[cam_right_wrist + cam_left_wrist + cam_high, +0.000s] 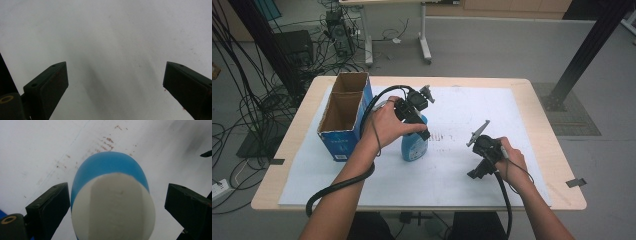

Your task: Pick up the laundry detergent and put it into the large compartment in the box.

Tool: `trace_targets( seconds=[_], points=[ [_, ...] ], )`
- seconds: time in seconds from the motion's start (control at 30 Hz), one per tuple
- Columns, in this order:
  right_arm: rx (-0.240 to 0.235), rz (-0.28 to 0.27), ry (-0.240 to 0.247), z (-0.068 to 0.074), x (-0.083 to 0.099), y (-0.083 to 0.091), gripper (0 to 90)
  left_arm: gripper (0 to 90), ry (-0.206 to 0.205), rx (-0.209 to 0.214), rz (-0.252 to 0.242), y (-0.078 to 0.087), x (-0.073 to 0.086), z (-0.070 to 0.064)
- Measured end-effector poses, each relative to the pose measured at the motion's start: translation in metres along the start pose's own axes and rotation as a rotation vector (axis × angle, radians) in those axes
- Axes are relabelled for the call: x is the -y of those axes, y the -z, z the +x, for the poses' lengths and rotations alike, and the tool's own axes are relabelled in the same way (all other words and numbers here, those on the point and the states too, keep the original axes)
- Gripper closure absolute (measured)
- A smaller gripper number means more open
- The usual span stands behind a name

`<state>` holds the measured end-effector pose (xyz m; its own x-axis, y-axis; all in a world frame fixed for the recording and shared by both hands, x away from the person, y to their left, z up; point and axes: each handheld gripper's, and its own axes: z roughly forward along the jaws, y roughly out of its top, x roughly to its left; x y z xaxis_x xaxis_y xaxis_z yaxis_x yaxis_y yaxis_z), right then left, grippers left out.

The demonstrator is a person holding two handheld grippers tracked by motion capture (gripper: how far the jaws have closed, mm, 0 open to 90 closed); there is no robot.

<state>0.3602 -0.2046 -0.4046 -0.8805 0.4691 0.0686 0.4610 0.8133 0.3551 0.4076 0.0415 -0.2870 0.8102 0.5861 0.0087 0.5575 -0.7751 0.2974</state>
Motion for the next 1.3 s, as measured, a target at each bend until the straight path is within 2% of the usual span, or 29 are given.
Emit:
trace_targets(
  seconds=[1.1,1.2,1.3],
  points=[
    [0.0,0.005,-0.002,-0.0004,-0.0001,0.0002,5.9,7.4,0.012,0.004,0.003,-0.0005,0.0016,0.0035],
    [0.001,0.004,-0.001,-0.0004,-0.0001,0.0003,5.9,8.5,0.014,0.001,0.0,-0.0008,0.002,0.0045],
    [0.0,0.005,-0.007,-0.0002,0.0002,0.0004,5.8,13.2,0.01,0.0,-0.001,-0.0001,0.002,0.0051]
  ],
)
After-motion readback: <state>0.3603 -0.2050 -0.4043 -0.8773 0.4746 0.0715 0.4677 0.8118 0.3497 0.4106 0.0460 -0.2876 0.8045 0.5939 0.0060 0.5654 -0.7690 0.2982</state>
